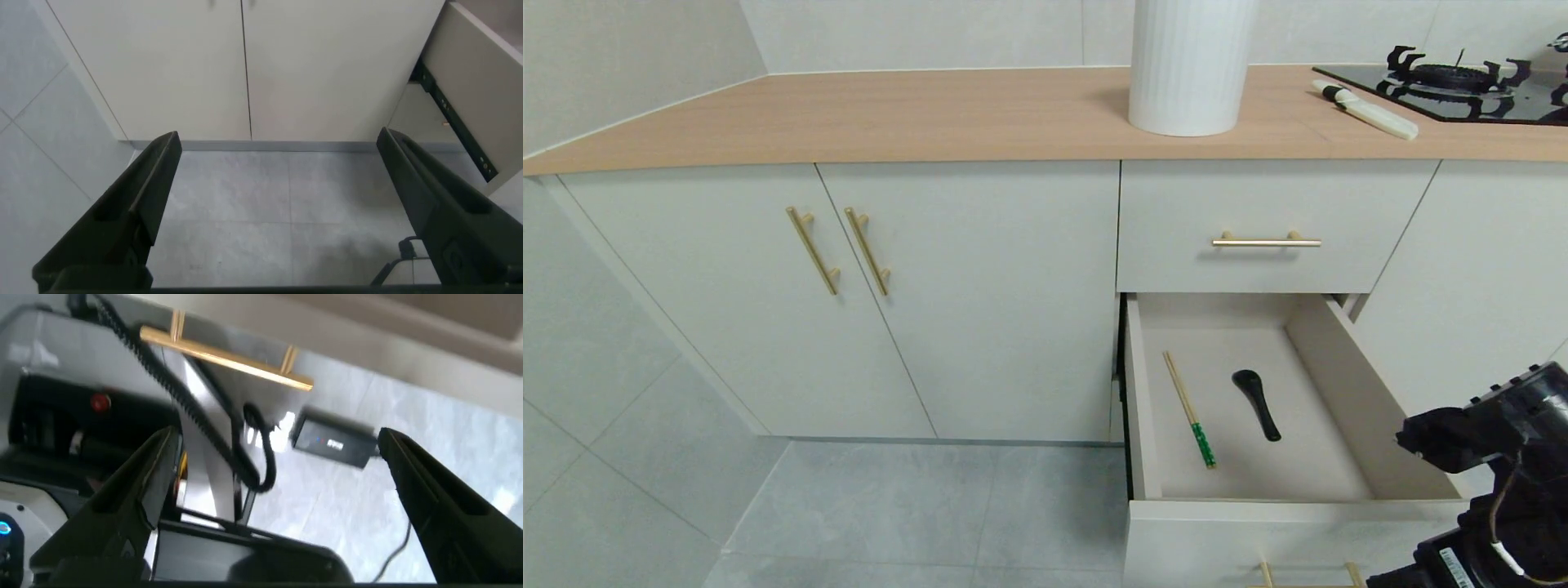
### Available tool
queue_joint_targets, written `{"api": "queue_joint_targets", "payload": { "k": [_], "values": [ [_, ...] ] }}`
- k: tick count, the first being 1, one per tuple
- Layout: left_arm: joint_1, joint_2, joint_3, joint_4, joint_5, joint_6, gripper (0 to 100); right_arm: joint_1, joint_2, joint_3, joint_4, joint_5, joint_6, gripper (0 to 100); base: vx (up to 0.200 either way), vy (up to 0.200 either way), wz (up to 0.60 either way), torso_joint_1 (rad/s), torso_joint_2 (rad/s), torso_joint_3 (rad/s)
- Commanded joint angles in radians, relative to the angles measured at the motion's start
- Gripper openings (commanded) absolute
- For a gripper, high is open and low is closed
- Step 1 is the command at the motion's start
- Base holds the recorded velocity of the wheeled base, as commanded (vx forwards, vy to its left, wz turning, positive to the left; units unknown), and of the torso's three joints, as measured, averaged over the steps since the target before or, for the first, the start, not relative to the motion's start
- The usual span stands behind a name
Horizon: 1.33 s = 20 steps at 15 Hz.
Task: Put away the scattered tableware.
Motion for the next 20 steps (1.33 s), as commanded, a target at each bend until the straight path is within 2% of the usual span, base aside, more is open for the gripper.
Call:
{"api": "queue_joint_targets", "payload": {
  "k": [1,8,11,14,17,20],
  "values": [
    [0.000,0.000,-0.001,0.000,0.000,0.000,100,0.025,0.097,-0.002,-0.006,-0.004,0.029,100,0.000,0.000,0.00,0.000,0.00,0.000],
    [0.000,0.000,-0.001,0.000,0.000,0.000,100,0.023,0.148,0.015,-0.223,-0.040,0.167,100,0.000,0.000,0.00,0.000,0.00,0.000],
    [0.000,0.000,-0.001,0.000,0.000,0.000,100,0.017,0.145,0.015,-0.255,-0.098,0.169,100,0.000,0.000,0.00,0.000,0.00,0.000],
    [0.000,0.000,-0.001,0.000,0.000,0.000,100,0.011,0.172,0.006,-0.293,-0.103,0.167,100,0.000,0.000,0.00,0.000,0.00,0.000],
    [0.000,0.000,-0.001,0.000,0.000,0.000,100,-0.031,0.232,-0.023,-0.405,-0.104,0.153,100,0.000,0.000,0.00,0.000,0.00,0.000],
    [0.000,0.000,0.001,0.000,0.000,0.000,100,-0.069,0.304,-0.091,-0.413,-0.104,0.113,100,0.000,0.000,0.00,0.000,0.00,0.000]
  ]
}}
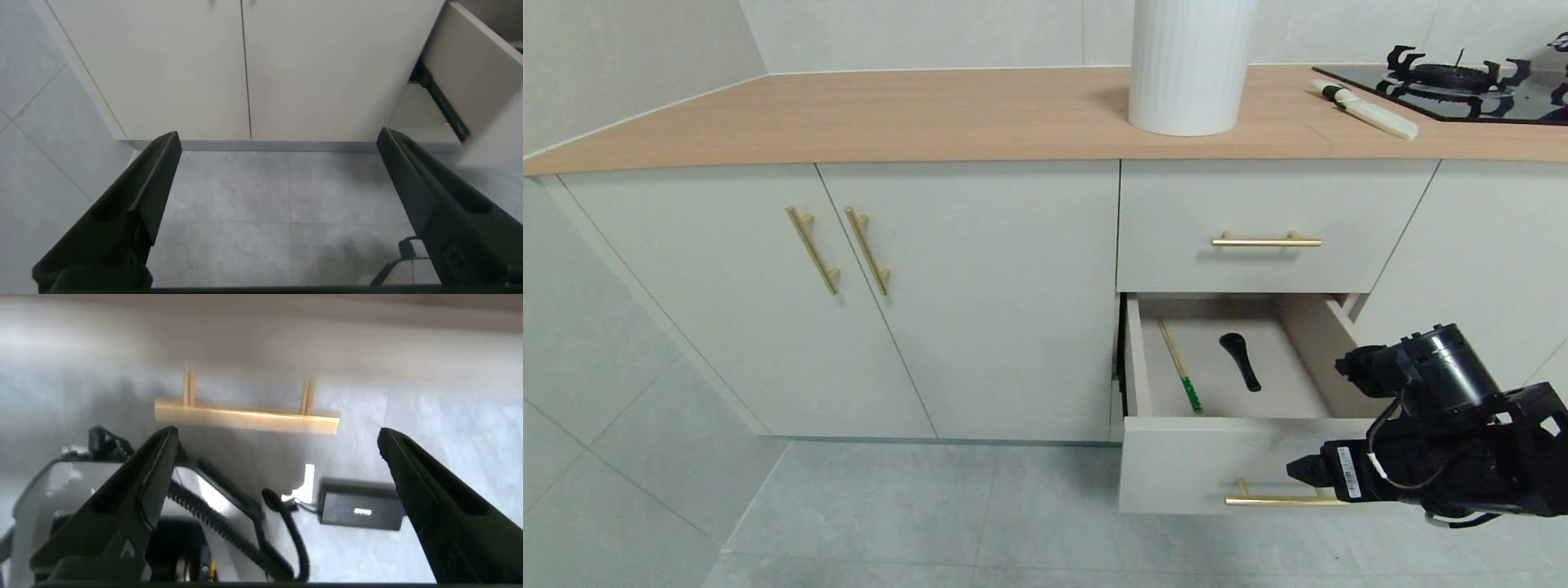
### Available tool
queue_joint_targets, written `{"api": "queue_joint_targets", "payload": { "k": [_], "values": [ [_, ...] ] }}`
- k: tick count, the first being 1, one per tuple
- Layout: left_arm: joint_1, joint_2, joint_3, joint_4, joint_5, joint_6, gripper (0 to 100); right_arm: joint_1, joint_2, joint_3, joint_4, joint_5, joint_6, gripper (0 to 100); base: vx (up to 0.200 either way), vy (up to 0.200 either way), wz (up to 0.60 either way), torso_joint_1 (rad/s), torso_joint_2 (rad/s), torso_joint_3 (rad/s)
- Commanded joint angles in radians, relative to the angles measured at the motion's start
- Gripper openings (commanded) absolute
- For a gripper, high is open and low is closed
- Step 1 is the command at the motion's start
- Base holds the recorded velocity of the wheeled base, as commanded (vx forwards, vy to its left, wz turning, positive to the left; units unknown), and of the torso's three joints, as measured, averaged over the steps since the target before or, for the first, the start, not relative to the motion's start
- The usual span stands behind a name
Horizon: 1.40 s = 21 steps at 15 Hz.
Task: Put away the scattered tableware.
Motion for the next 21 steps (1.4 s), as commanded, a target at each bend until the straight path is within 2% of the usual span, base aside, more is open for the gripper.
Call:
{"api": "queue_joint_targets", "payload": {
  "k": [1,6,12,14,17,19,21],
  "values": [
    [0.000,0.000,-0.001,0.000,0.000,0.000,100,-0.034,0.083,-0.070,0.001,0.001,-0.018,100,0.000,0.000,0.00,0.000,0.00,0.000],
    [0.000,0.000,-0.001,0.000,0.000,0.000,100,-0.094,0.202,-0.247,-0.045,0.005,-0.081,100,0.000,0.000,0.00,0.000,0.00,0.000],
    [0.000,0.000,-0.001,0.000,0.000,0.000,100,-0.098,0.325,-0.400,-0.092,0.001,-0.099,100,0.000,0.000,0.00,0.000,0.00,0.000],
    [0.000,0.000,-0.001,0.000,0.000,0.000,100,-0.100,0.360,-0.383,-0.212,-0.004,-0.095,100,0.000,0.000,0.00,0.000,0.00,0.000],
    [0.000,0.000,-0.001,0.000,0.000,0.000,100,-0.117,0.436,-0.320,-0.520,-0.049,-0.102,100,0.000,0.000,0.00,0.000,0.00,0.000],
    [0.000,0.000,-0.001,0.000,0.000,0.000,100,-0.123,0.466,-0.307,-0.626,-0.064,-0.108,100,0.000,0.000,0.00,0.000,0.00,0.000],
    [0.000,0.000,0.000,0.000,0.000,0.000,100,-0.131,0.482,-0.314,-0.635,-0.065,-0.107,100,0.000,0.000,0.00,0.000,0.00,0.000]
  ]
}}
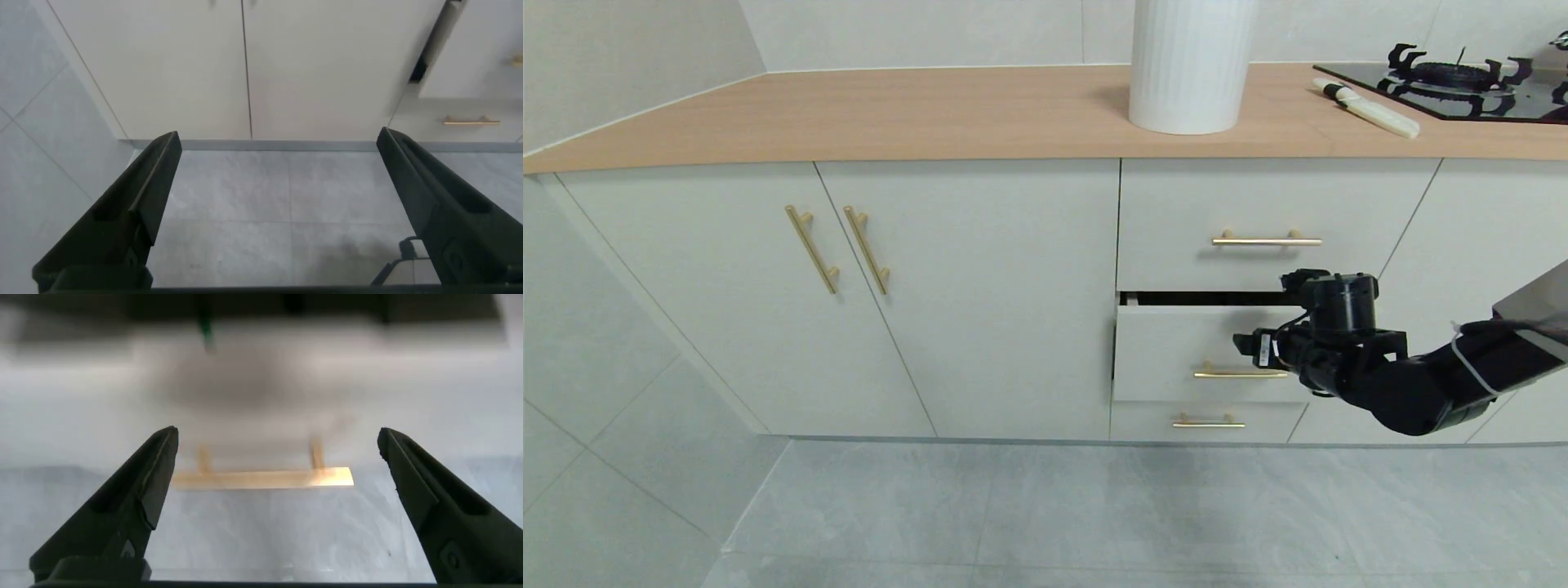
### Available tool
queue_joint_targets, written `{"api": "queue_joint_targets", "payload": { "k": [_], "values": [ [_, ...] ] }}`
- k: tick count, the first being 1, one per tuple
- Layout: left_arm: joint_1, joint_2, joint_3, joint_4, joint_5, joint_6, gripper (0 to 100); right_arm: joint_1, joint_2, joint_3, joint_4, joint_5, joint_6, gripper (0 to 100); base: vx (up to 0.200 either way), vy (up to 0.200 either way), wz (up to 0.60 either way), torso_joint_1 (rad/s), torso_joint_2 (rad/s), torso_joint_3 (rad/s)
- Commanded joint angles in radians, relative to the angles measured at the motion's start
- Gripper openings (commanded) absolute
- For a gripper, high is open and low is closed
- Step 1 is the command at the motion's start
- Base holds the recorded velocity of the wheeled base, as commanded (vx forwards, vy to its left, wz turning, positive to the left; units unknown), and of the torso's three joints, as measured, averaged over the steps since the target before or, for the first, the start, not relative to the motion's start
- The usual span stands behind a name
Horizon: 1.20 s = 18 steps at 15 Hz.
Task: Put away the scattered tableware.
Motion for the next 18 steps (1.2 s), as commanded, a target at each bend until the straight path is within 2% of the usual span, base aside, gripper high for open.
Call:
{"api": "queue_joint_targets", "payload": {
  "k": [1,4,6,7,11,15,18],
  "values": [
    [0.000,0.000,0.001,0.000,0.000,0.000,100,-0.004,0.038,-0.002,-0.009,0.000,0.003,100,0.000,0.000,0.00,0.000,0.00,0.000],
    [0.000,0.000,0.001,0.000,0.000,0.000,100,-0.005,0.087,-0.004,-0.143,-0.010,0.000,100,0.000,0.000,0.00,0.000,0.00,0.000],
    [0.000,0.000,-0.001,0.000,0.000,0.000,100,-0.007,0.118,-0.031,-0.178,-0.040,0.001,100,0.000,0.000,0.00,0.000,0.00,0.000],
    [0.000,0.000,-0.001,0.000,0.000,0.000,100,-0.013,0.139,-0.061,-0.183,-0.069,0.004,100,0.000,0.000,0.00,0.000,0.00,0.000],
    [0.000,0.000,-0.001,0.000,0.000,0.000,100,-0.033,0.174,-0.113,-0.187,-0.075,0.010,100,0.000,0.000,0.00,0.000,0.00,0.000],
    [0.000,0.000,-0.001,0.000,0.000,0.000,100,-0.059,0.254,-0.192,-0.267,-0.129,0.010,100,0.000,0.000,0.00,0.000,0.00,0.000],
    [0.000,0.000,0.001,0.000,0.000,0.000,100,-0.067,0.271,-0.232,-0.278,-0.157,0.010,100,0.000,0.000,0.00,0.000,0.00,0.000]
  ]
}}
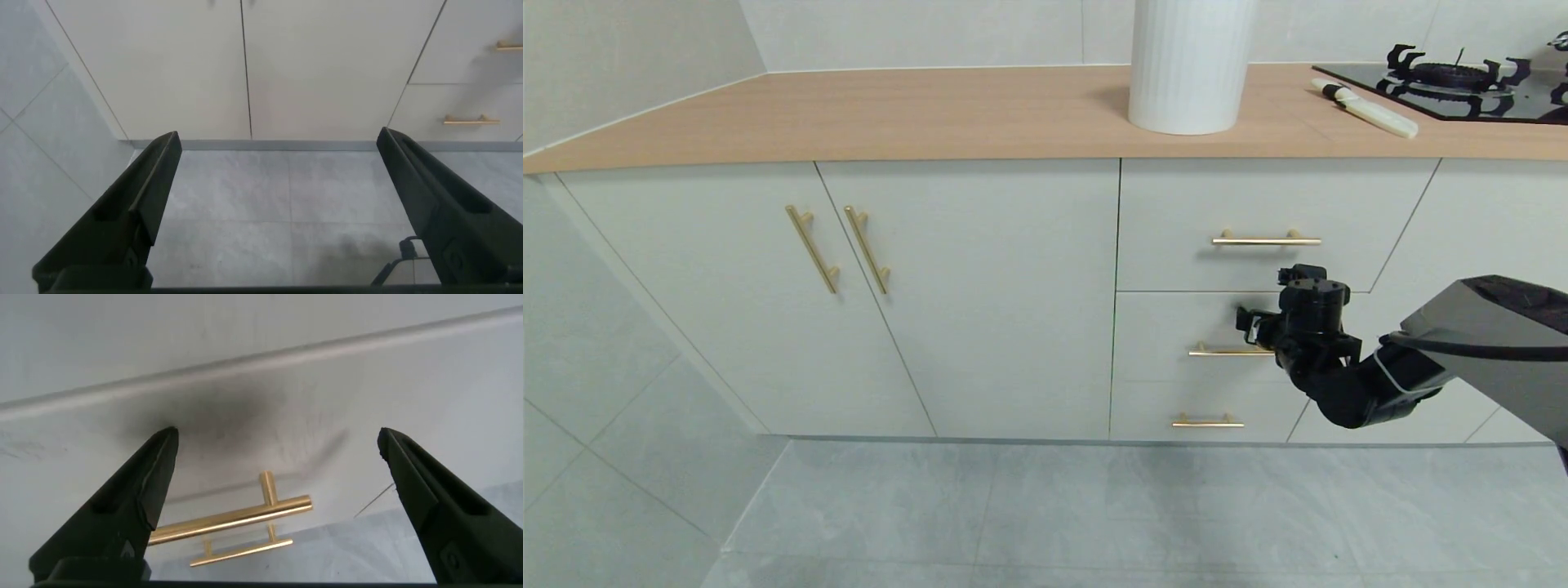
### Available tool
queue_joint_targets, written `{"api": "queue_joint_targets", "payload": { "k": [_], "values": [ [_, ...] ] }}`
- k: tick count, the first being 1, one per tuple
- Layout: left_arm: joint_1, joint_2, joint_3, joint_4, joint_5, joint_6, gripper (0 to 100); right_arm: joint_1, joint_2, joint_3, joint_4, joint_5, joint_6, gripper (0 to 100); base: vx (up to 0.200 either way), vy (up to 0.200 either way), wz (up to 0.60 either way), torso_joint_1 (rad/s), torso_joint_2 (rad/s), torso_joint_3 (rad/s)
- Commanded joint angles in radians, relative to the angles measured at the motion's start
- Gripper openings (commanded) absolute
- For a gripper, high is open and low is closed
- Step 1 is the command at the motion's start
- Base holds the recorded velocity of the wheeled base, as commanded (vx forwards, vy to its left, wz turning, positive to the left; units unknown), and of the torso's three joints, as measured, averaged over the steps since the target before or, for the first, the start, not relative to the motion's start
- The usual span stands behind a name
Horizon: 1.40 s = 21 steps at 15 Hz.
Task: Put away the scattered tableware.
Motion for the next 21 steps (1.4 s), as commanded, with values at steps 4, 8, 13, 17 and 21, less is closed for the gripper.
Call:
{"api": "queue_joint_targets", "payload": {
  "k": [4,8,13,17,21],
  "values": [
    [0.000,0.000,-0.001,0.000,0.000,0.000,100,-0.011,-0.044,0.035,-0.008,-0.006,0.001,100,0.000,0.000,0.00,0.000,0.00,0.000],
    [0.000,0.000,0.001,0.000,0.000,0.000,100,-0.002,-0.400,0.399,0.009,0.051,-0.003,100,0.000,0.000,0.00,0.000,0.00,0.000],
    [0.000,0.000,0.001,0.000,0.000,0.000,100,-0.002,-0.926,0.718,0.010,0.029,-0.095,100,0.000,0.000,0.00,0.000,0.00,0.000],
    [0.000,0.000,-0.001,0.000,0.000,0.000,100,-0.026,-1.376,0.979,0.044,0.011,-0.238,100,0.000,0.000,0.00,0.000,0.00,0.000],
    [0.000,0.000,0.001,0.000,0.000,0.000,100,-0.109,-1.851,1.009,0.437,-0.038,-0.336,100,0.000,0.000,0.00,0.000,0.00,0.000]
  ]
}}
